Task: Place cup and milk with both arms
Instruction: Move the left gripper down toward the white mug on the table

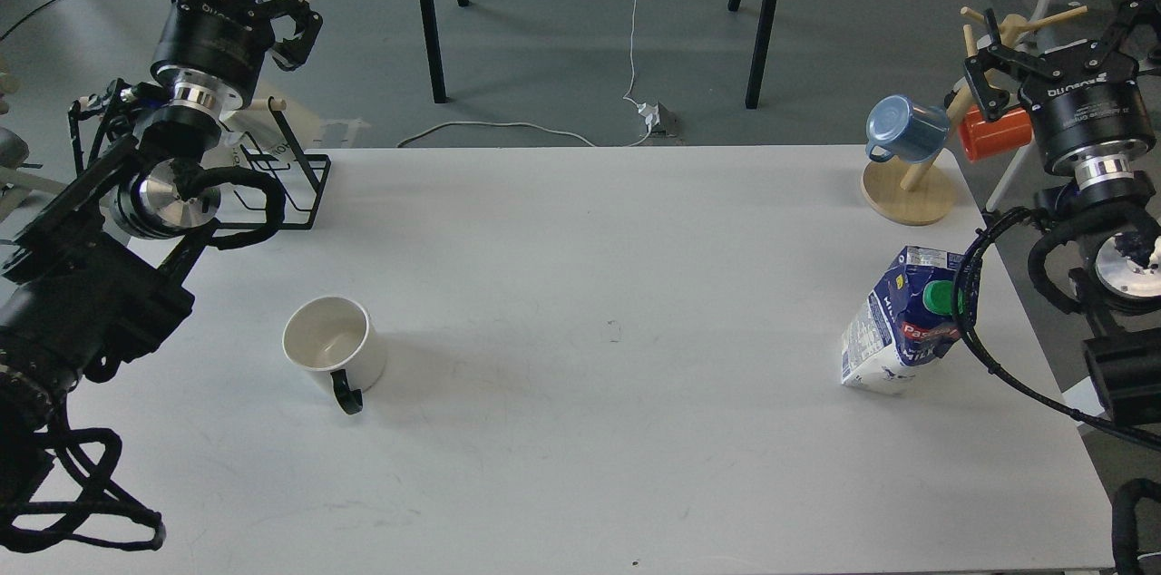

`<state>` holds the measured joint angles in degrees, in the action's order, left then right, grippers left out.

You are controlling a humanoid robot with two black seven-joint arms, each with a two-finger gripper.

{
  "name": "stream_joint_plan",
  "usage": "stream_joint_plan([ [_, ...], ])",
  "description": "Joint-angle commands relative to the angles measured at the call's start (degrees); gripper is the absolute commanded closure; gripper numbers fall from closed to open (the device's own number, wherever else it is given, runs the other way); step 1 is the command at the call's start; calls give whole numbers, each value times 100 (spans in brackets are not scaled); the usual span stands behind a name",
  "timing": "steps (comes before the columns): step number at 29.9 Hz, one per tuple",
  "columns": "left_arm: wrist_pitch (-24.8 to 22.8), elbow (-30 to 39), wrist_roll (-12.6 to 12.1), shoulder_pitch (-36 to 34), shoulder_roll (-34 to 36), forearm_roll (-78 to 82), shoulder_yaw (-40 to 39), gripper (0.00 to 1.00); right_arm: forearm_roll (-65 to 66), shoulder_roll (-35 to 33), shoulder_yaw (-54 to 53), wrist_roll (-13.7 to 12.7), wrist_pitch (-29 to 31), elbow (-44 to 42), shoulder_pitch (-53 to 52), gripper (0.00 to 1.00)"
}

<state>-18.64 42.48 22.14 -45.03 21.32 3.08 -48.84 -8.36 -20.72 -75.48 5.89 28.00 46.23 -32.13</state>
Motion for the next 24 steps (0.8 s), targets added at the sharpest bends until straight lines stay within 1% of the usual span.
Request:
stream_joint_plan([
  [1, 70, 23, 1, 21, 12, -9, -11, 1, 1, -11, 174, -9, 0, 9, -118, 1],
  [5, 238, 23, -43, 29, 82, -27, -11, 1, 1, -11, 236, -9, 0, 26, -136, 1],
  [8, 176, 67, -78, 64, 310, -44, 15, 1, 1, -2, 236, 0, 0, 70, -136, 1],
  [10, 19, 198, -122, 248, 477, -36, 76, 1, 1, 16, 227, 0, 0, 88, -136, 1],
  [11, -17, 391, -122, 415, 591, 16, 120, 1, -8, 24, 227, 9, 0, 105, -136, 1],
  [12, 44, 601, -122, 538, 697, 43, 173, 1, -8, 24, 227, 9, 0, 114, -136, 1],
  [13, 140, 960, -113, 705, 889, 78, 286, 1, -8, 16, 210, 9, 0, 141, -136, 1],
  [15, 246, 1777, -113, 1039, 1556, 332, 637, 1, -8, -2, 140, 17, 0, 263, -110, 1],
  [17, 299, 2490, -96, 1294, 2268, 1006, 963, 1, -8, -19, 96, 26, 0, 360, -66, 1],
  [20, 335, 2967, -78, 1435, 2981, 2394, 1184, 1, -8, -28, 86, 26, 0, 378, -22, 1],
  [22, 335, 3073, -87, 1558, 3324, 3466, 1280, 2, -8, -28, 87, 26, 0, 396, -22, 1],
  [24, 317, 3117, -43, 1620, 3518, 4399, 1307, 3, -8, -28, 104, 26, 0, 396, -22, 1],
])
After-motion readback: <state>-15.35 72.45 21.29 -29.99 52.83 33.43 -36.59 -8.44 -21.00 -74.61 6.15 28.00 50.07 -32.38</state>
